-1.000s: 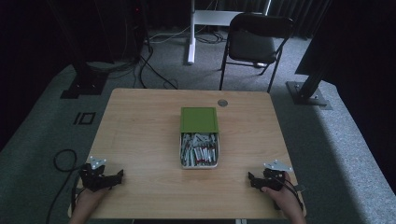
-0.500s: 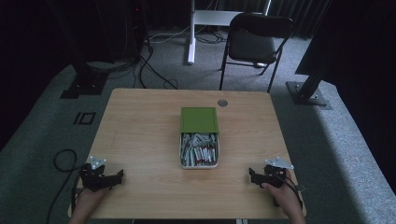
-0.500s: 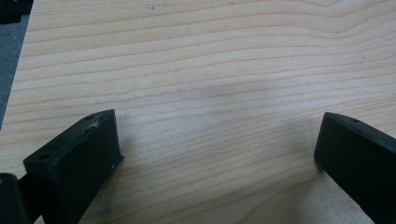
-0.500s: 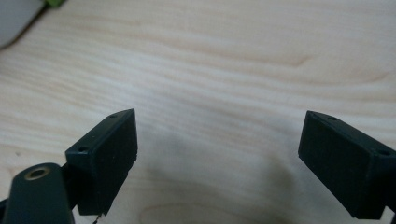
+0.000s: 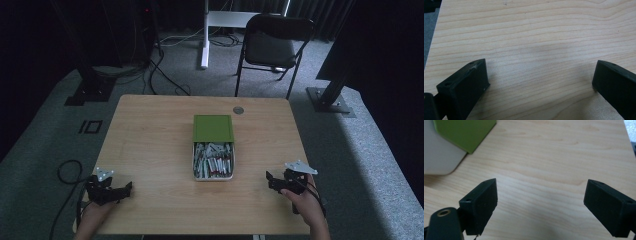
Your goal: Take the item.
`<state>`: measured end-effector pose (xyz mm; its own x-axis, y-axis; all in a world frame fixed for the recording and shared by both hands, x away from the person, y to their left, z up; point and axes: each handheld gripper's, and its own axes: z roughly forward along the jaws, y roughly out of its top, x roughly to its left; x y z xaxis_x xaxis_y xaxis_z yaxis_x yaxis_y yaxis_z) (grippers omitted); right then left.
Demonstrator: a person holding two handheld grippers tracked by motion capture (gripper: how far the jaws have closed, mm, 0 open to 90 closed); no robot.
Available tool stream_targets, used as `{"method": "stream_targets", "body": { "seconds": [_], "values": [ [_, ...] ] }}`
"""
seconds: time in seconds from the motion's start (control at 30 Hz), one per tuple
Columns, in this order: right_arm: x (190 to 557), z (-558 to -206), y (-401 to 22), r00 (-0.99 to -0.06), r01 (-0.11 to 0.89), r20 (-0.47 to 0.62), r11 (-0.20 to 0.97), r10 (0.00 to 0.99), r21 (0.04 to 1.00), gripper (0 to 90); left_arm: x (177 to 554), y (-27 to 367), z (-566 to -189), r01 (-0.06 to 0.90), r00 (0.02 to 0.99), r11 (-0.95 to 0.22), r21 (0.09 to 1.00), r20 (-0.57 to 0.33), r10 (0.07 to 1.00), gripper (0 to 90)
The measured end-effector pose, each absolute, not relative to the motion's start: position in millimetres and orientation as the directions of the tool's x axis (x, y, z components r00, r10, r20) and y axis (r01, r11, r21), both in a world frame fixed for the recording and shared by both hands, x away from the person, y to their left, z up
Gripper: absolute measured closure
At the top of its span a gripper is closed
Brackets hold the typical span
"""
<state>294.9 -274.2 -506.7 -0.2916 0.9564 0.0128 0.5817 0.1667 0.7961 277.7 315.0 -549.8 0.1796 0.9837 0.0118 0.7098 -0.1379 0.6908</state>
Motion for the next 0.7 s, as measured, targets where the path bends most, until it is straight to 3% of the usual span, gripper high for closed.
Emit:
{"method": "stream_targets", "body": {
  "seconds": [0.7],
  "values": [
    [301, -471, -246, -0.351, 0.511, 0.007, 0.185, 0.936, 0.840, 13.5, 278, 315, -550, 0.710, 0.179, -0.137, 0.691, 0.011, 0.984, 1.1]
  ]
}}
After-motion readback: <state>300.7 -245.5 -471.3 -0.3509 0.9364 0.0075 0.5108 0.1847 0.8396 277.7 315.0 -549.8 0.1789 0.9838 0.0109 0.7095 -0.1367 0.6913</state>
